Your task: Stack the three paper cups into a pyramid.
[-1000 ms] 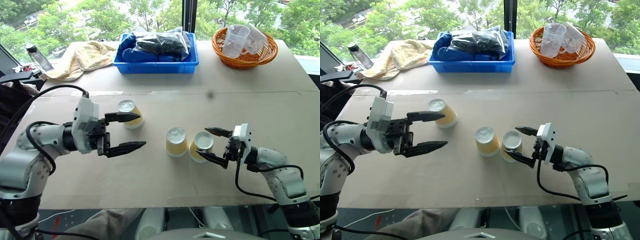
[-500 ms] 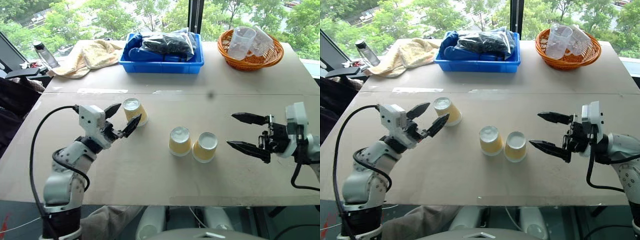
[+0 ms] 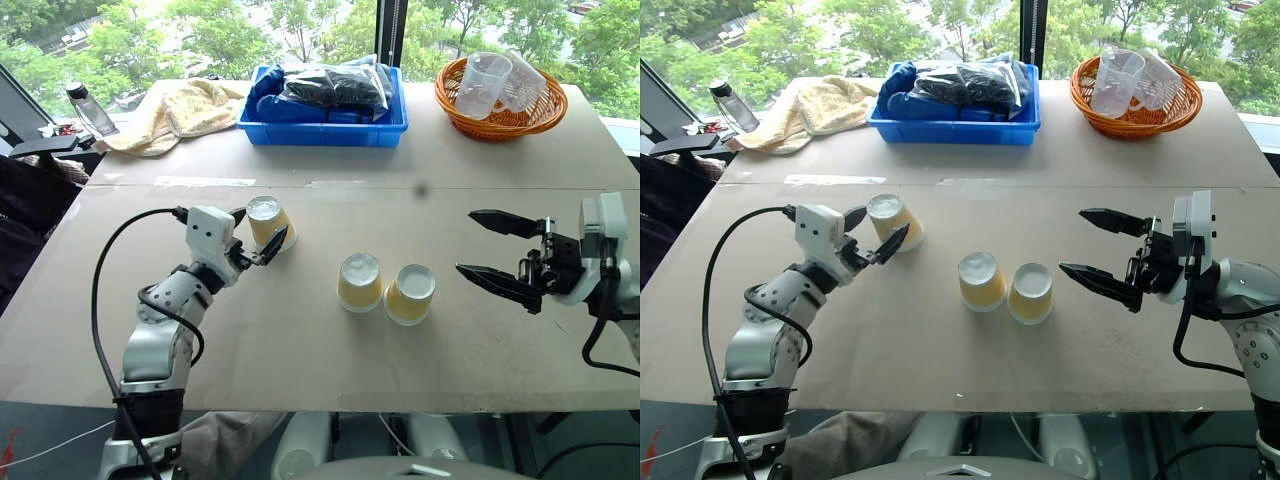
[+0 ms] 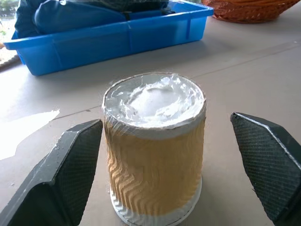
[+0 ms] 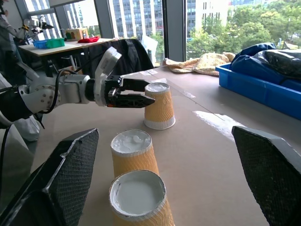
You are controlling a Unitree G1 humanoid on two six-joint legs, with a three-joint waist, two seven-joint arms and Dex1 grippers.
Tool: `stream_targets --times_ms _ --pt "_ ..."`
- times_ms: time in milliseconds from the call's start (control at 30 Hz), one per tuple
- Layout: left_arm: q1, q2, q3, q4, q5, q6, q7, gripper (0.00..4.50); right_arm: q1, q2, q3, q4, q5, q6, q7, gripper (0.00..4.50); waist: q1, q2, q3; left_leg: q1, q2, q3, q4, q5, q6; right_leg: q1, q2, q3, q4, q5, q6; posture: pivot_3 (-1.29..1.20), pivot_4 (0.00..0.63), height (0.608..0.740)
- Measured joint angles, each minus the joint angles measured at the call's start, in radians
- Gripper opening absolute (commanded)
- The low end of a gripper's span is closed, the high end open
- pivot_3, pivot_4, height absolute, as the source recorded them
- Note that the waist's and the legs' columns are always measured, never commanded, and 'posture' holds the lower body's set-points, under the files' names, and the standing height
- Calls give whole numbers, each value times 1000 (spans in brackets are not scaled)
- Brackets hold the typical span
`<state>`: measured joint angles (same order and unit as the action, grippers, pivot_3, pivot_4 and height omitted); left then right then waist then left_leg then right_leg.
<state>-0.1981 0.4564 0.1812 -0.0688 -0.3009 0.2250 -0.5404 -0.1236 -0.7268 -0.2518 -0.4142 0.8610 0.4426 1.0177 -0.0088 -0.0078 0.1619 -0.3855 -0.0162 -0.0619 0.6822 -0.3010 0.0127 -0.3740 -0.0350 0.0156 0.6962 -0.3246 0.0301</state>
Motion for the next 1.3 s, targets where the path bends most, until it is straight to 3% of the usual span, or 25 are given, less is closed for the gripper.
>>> stream_targets --times_ms 233,333,433,733,933,1133,1300 --pt "-60 -8 -28 87 44 -37 9 4500 0 4 0 0 -16 -4 -13 4475 0 0 0 0 0 0 0 0 0 0 0 0 0 0 0 0 150 740" --pt "-61 -13 -35 104 43 -45 0 3723 0 5 0 -2 -19 -4 -23 4500 -3 0 0 0 0 0 0 0 0 0 0 0 0 0 0 0 150 740" --pt "-65 -12 -34 116 44 -54 -1 2339 0 6 0 -10 -20 -4 -29 4500 -1 0 0 0 0 0 0 0 0 0 0 0 0 0 0 0 150 740" --pt "-165 -6 -46 52 -7 18 -53 2339 1 -3 -2 -10 -20 1 -32 4500 6 -1 1 -4 0 -3 3 0 0 -1 0 -3 0 0 0 0 150 740" --pt "-365 59 -155 -156 -166 165 -266 2339 28 -8 -19 23 -29 -23 6 4500 8 -1 0 -7 -1 -2 4 0 0 -3 0 -3 -1 0 0 0 150 740" --pt "-418 116 -309 -213 -244 273 -479 2339 109 -6 -74 18 -41 -60 22 4500 -4 0 1 -6 0 -3 4 0 0 -3 1 -3 0 0 0 0 150 740" --pt "-427 82 -364 -222 -260 290 -546 2339 203 -7 -112 -10 -49 -77 33 4500 -3 -1 1 -6 0 -3 5 0 0 -2 1 -2 0 0 0 0 150 740"
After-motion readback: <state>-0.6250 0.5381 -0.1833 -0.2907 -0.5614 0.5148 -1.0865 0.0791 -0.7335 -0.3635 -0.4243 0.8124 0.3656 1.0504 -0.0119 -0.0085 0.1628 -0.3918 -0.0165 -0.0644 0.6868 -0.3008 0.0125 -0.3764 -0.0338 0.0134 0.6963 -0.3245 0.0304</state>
